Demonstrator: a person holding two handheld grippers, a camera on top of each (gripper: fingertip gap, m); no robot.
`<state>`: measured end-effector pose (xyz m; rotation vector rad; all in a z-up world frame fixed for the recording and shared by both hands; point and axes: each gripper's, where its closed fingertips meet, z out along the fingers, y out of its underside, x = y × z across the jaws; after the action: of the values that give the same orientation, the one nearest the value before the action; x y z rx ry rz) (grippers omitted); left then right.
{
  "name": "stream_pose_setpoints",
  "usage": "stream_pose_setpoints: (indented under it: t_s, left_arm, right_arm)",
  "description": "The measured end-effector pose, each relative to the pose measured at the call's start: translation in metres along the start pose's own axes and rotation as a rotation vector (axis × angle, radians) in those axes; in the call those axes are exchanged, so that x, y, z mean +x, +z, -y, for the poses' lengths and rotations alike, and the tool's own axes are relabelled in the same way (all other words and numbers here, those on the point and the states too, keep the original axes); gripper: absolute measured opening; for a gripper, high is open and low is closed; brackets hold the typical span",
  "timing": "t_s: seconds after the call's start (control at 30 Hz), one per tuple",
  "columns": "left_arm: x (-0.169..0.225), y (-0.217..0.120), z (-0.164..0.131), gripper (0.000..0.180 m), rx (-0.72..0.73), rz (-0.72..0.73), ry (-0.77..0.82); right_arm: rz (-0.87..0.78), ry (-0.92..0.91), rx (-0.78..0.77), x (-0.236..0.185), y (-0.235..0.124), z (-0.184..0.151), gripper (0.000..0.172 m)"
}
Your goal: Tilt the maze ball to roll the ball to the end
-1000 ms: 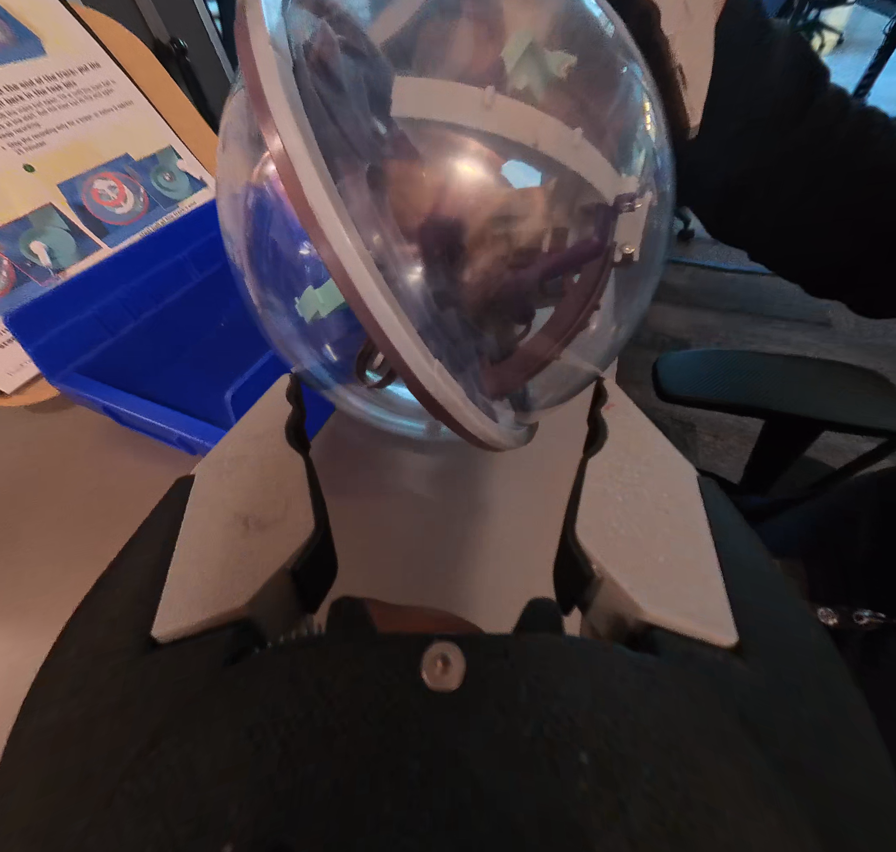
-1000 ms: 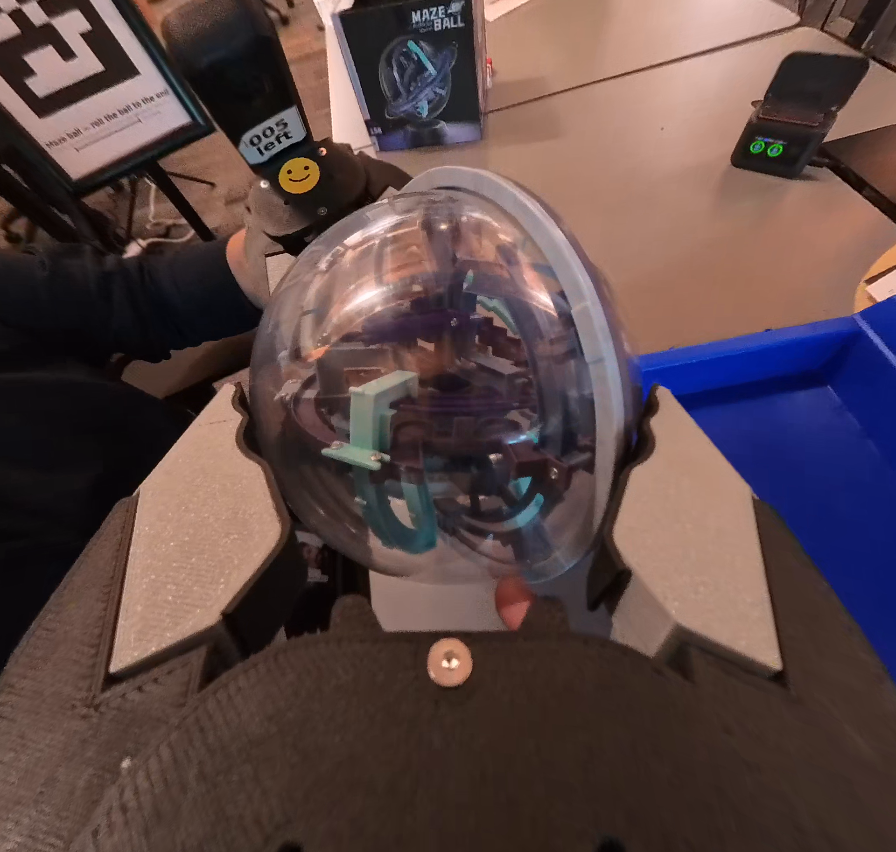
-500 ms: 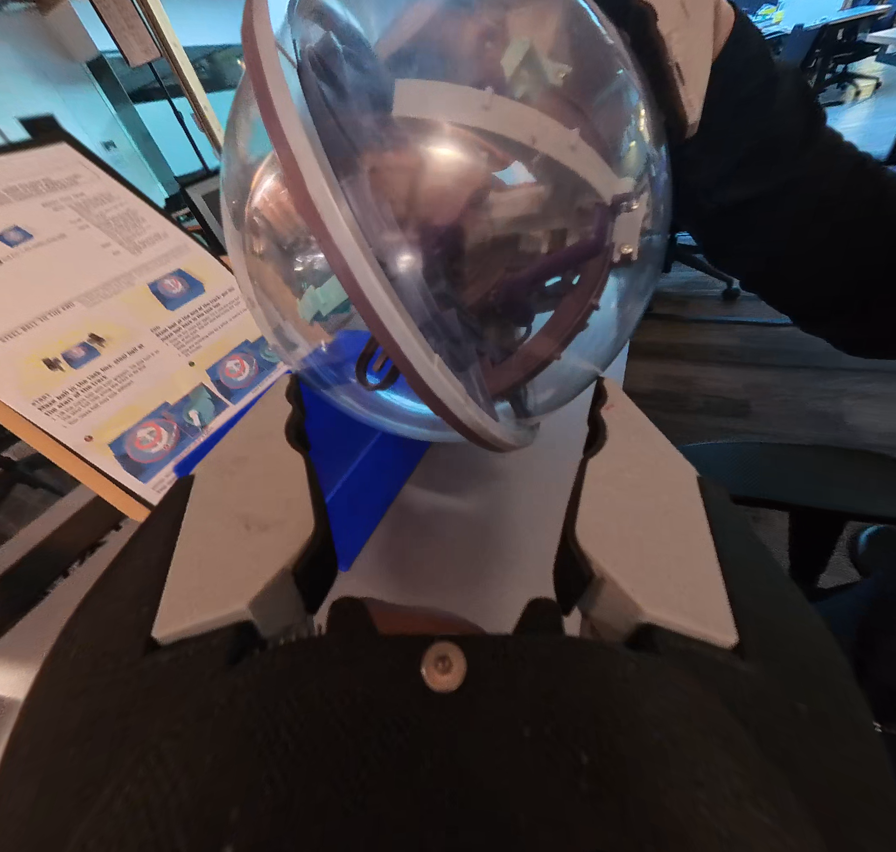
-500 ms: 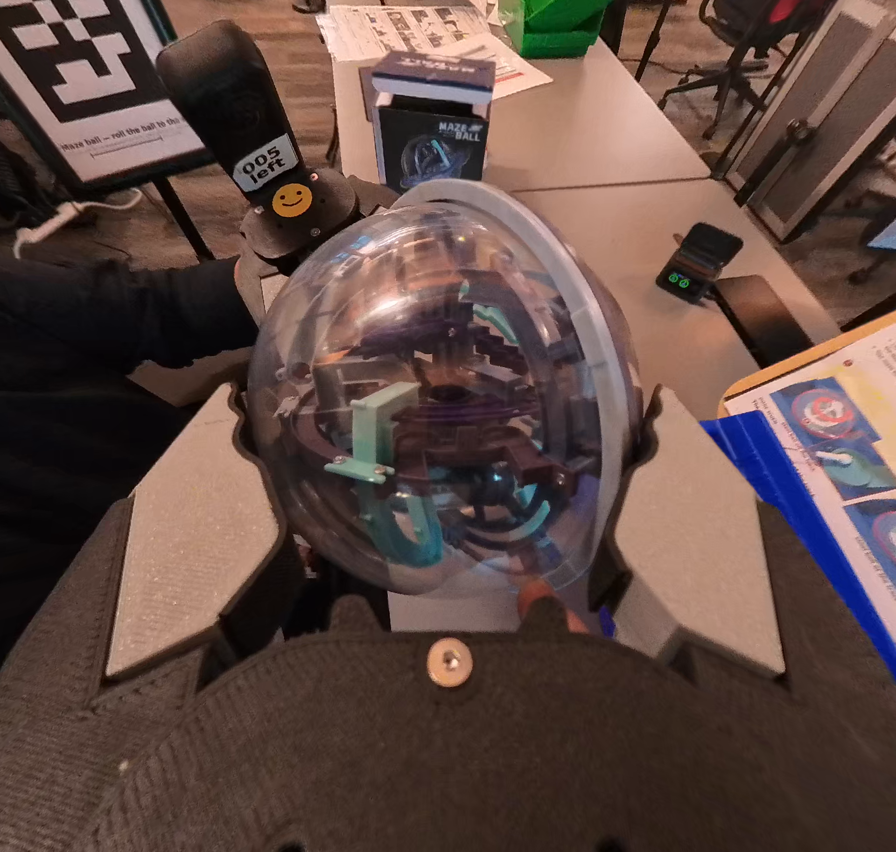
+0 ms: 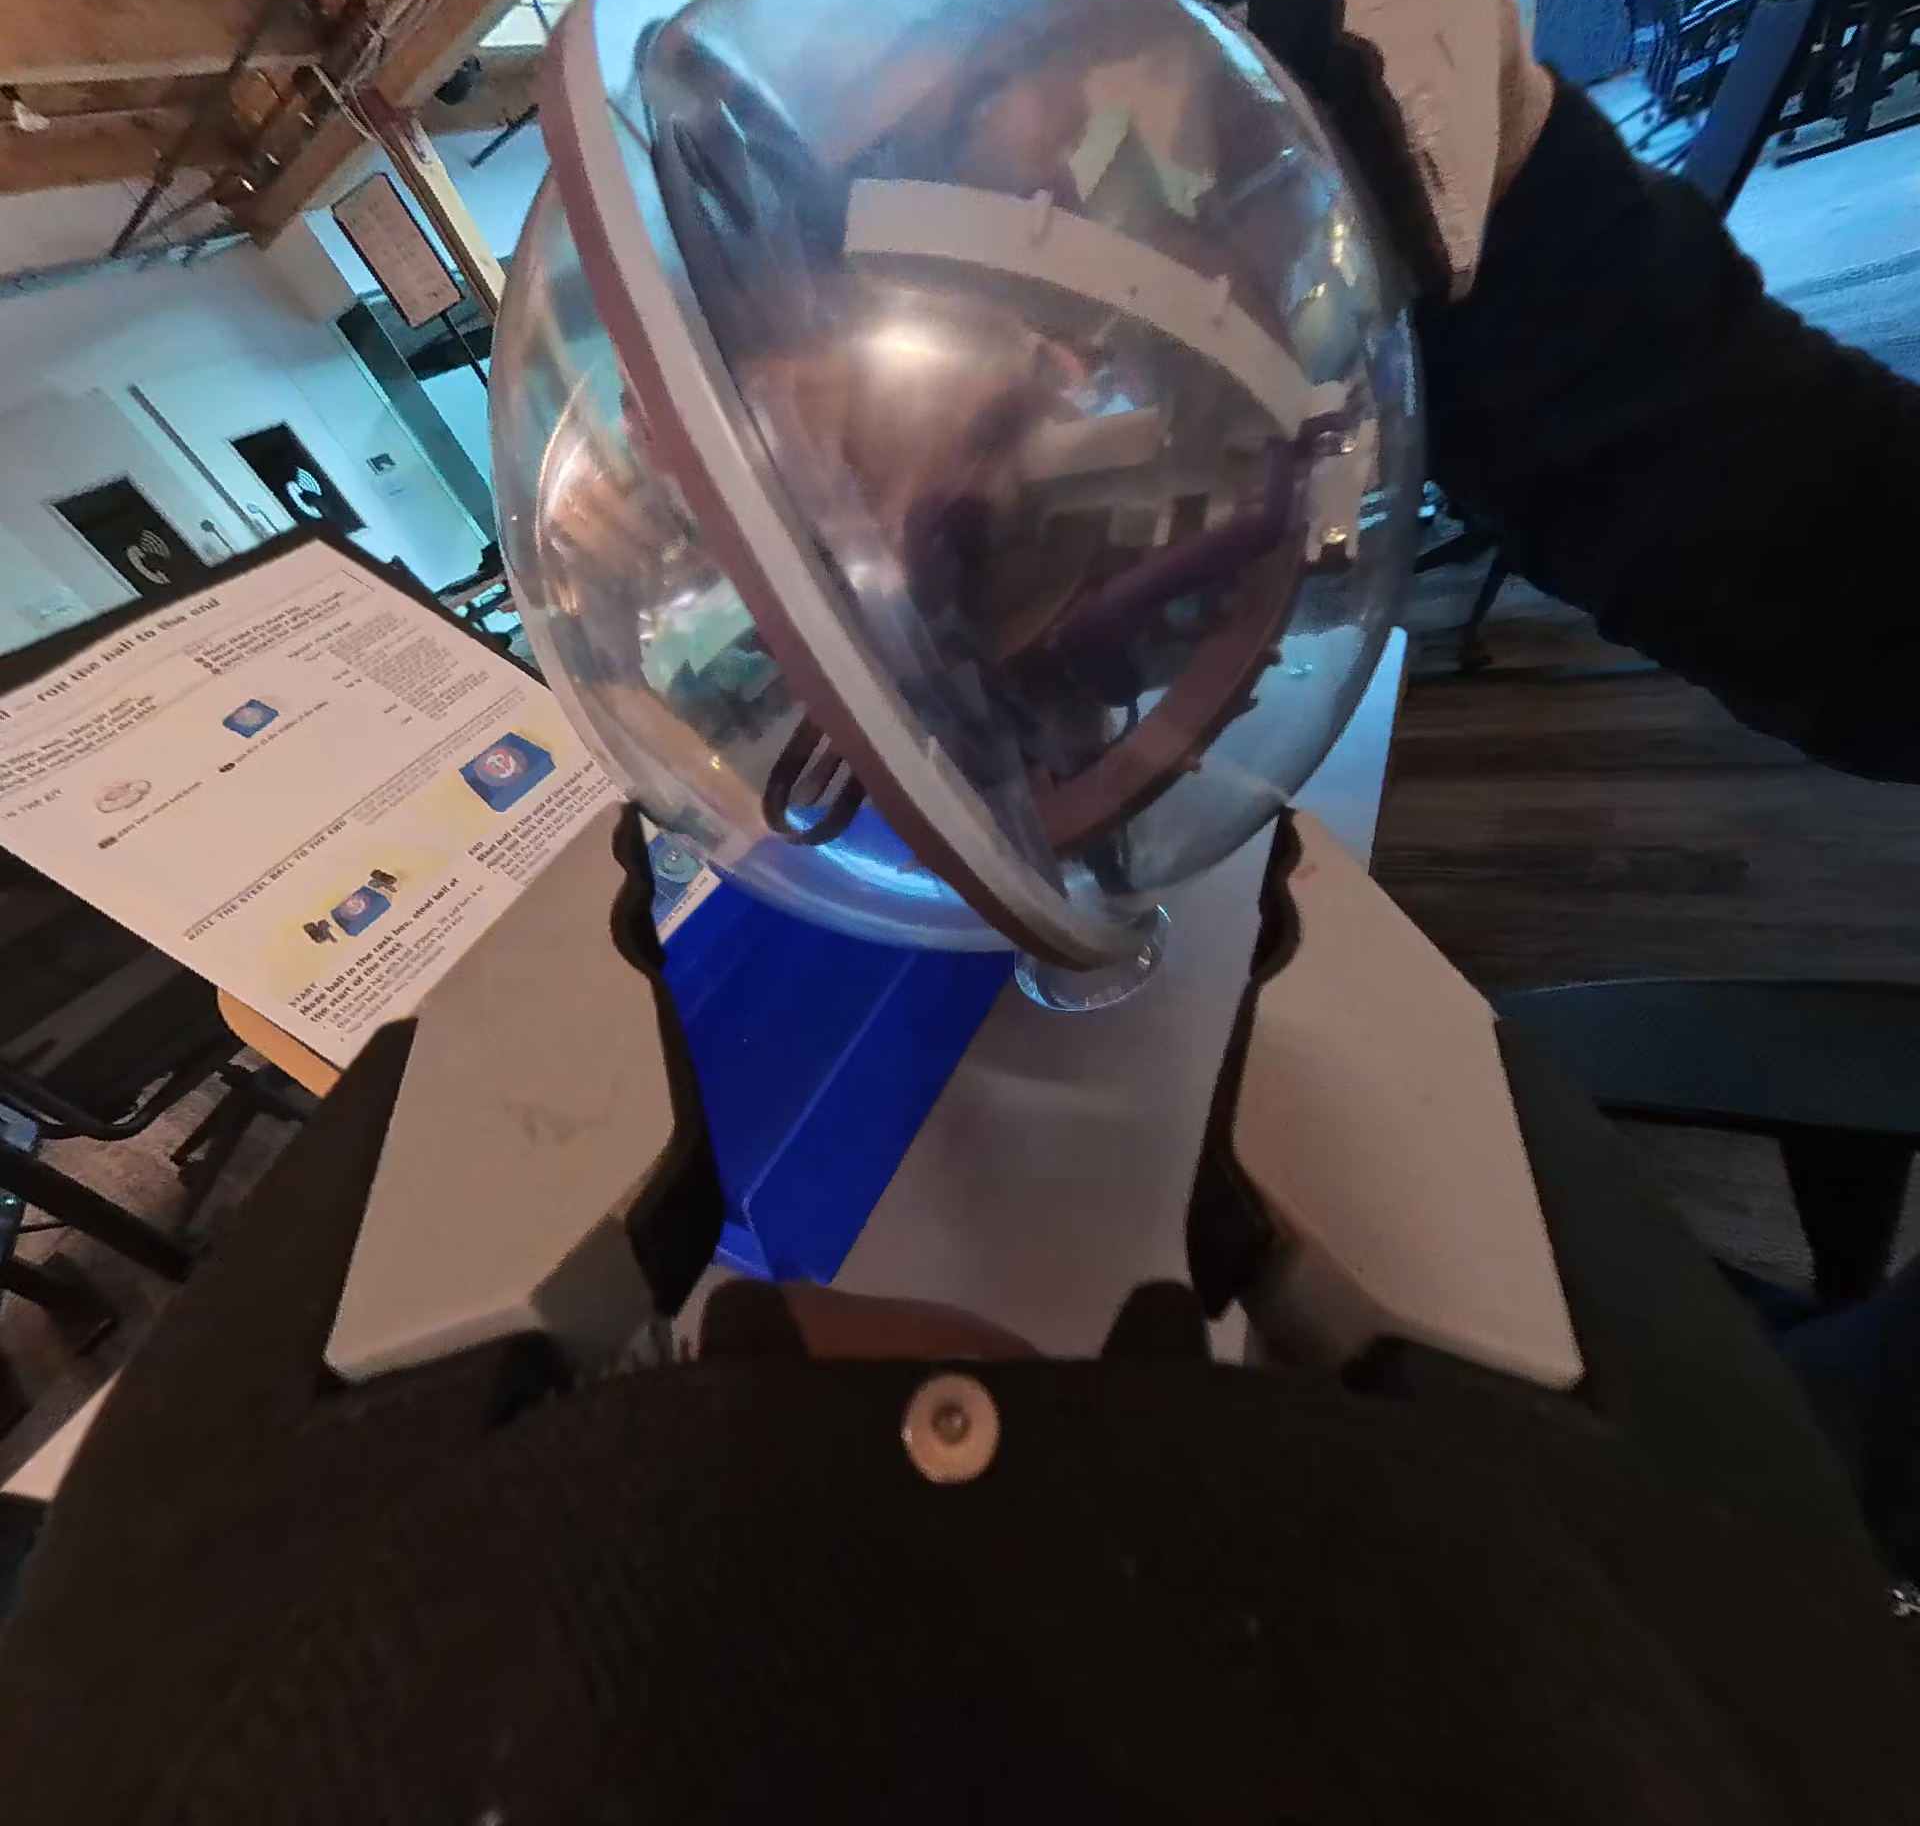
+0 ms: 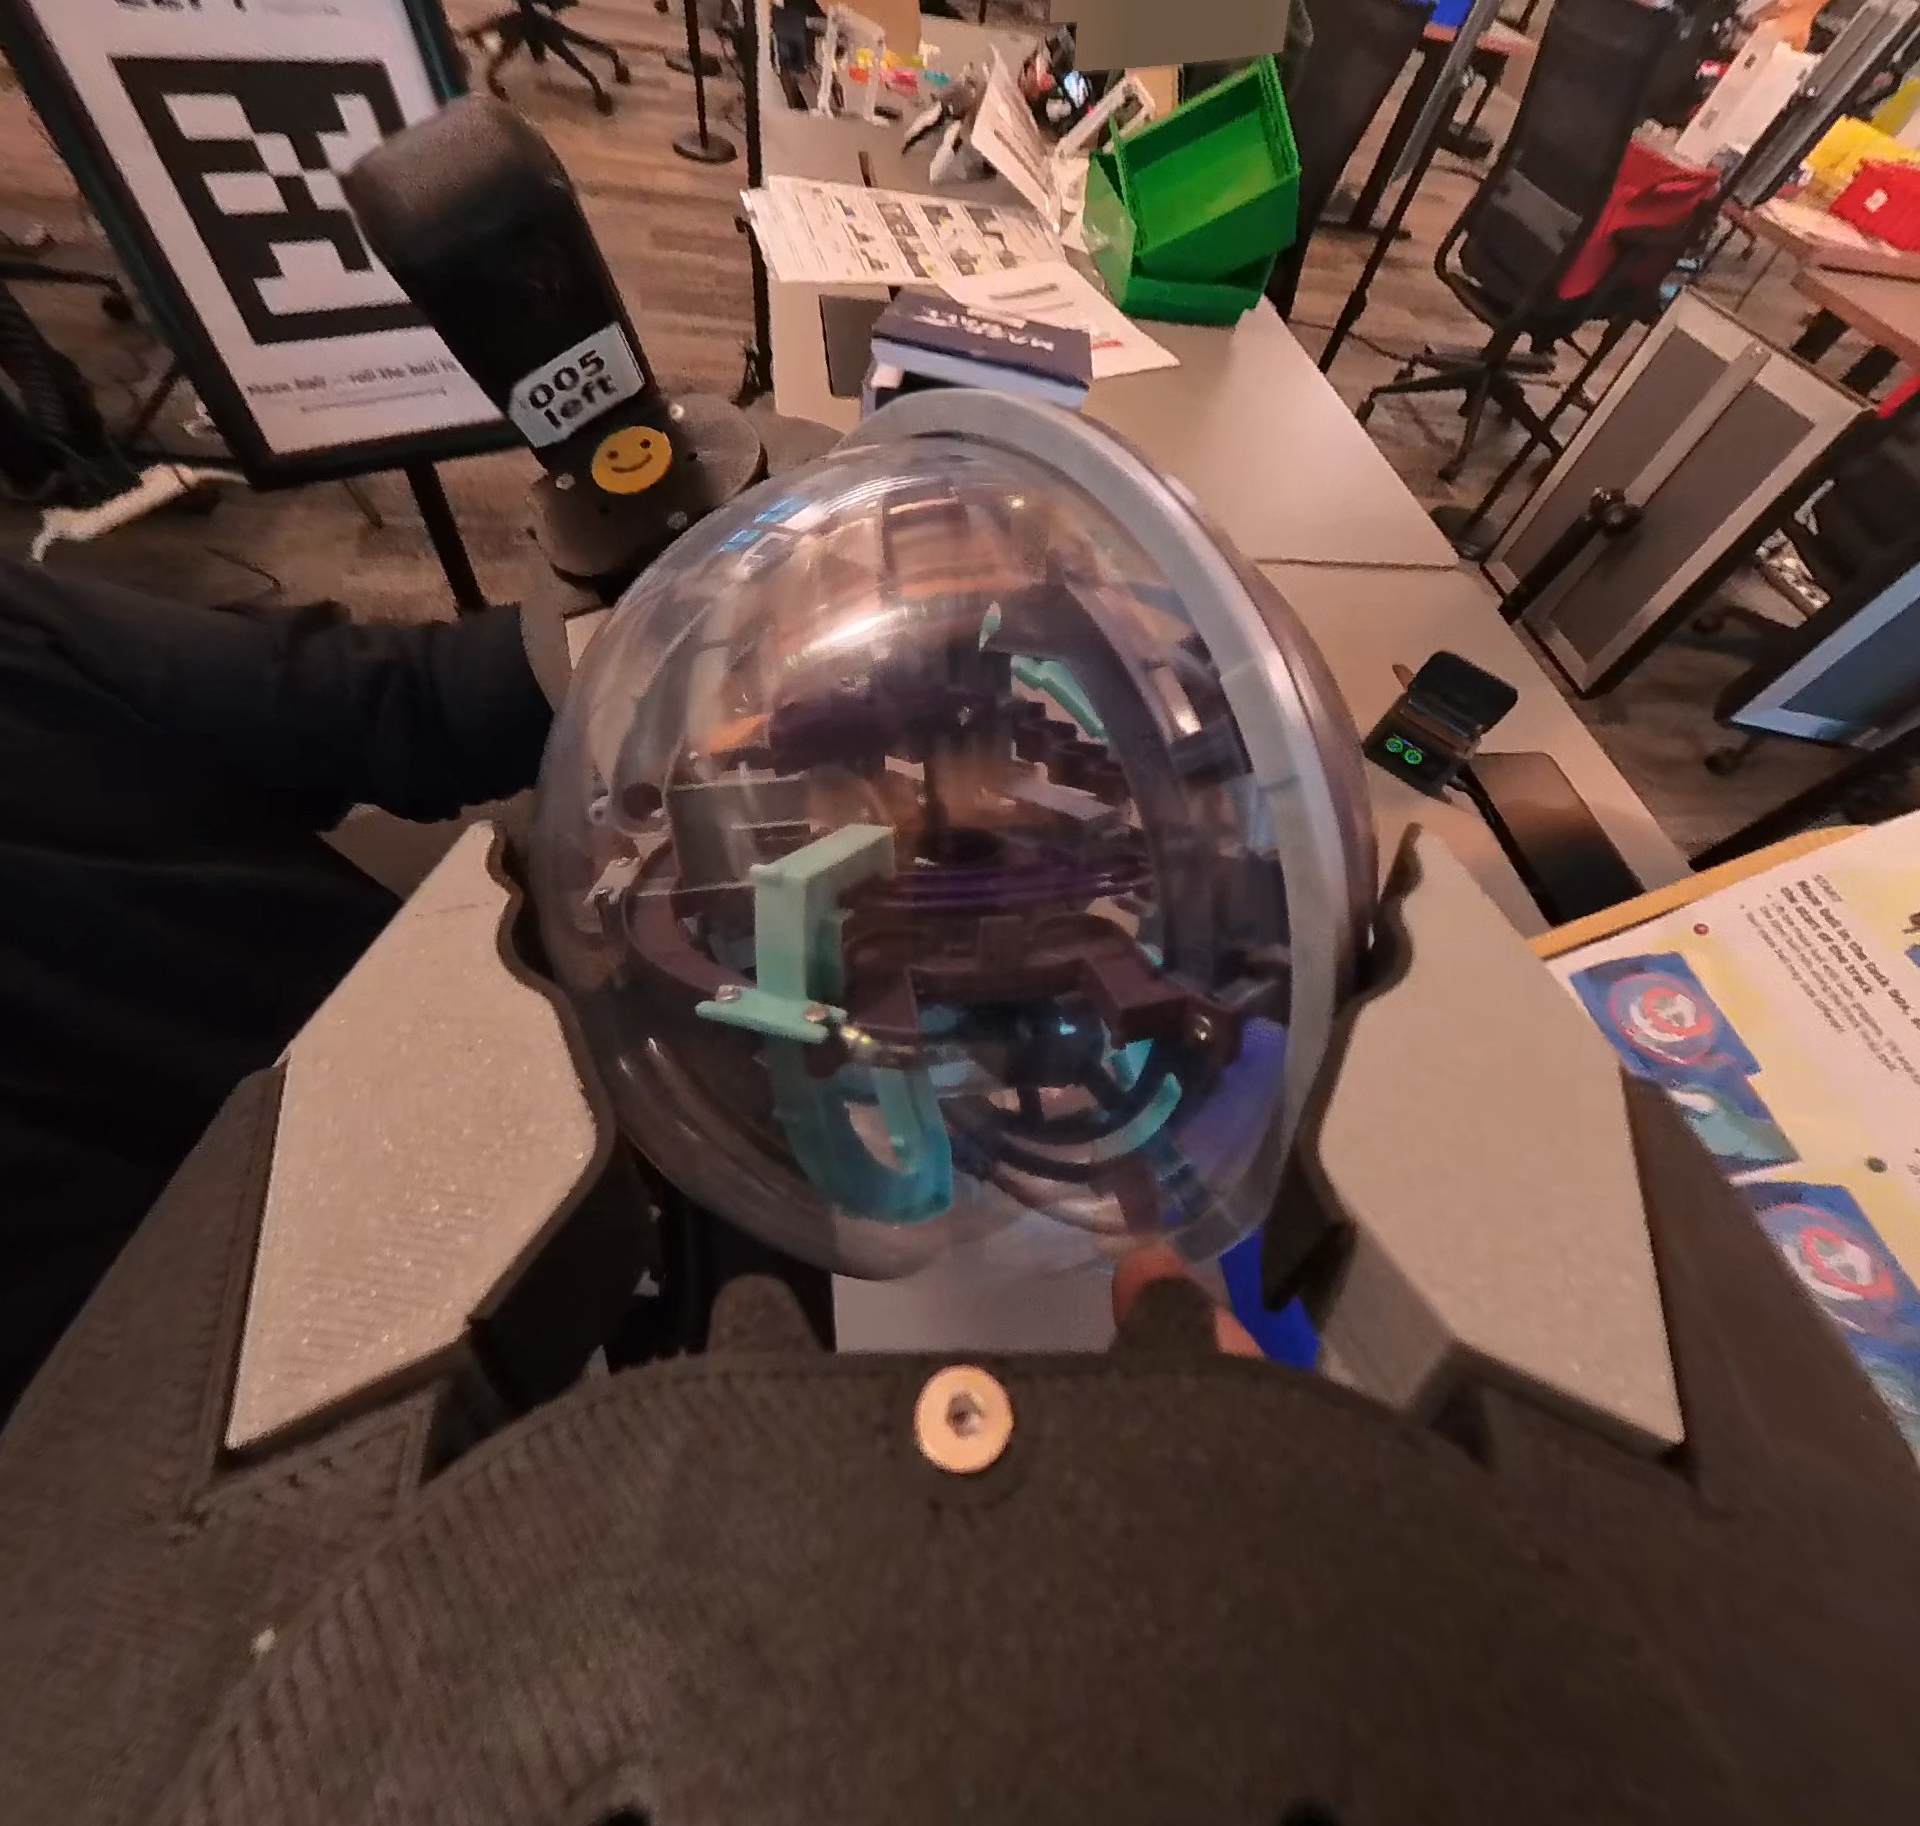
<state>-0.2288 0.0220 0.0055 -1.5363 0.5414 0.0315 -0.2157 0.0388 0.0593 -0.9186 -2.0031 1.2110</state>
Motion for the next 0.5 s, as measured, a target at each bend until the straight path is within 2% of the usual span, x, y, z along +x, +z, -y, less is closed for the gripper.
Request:
stream_pose_setpoints:
  t_s: [0.23, 0.5]
  left_arm:
    - [0.004, -0.002, 0.005, 0.116, 0.01, -0.005, 0.002]
    - [-0.001, 0.005, -0.018, 0.117, -0.039, -0.097, -0.131]
  right_arm:
    - [0.055, 0.075, 0.136, 0.0, -0.005, -0.004, 0.153]
    - [0.124, 0.369, 0.334, 0.021, 0.008, -0.041, 0.152]
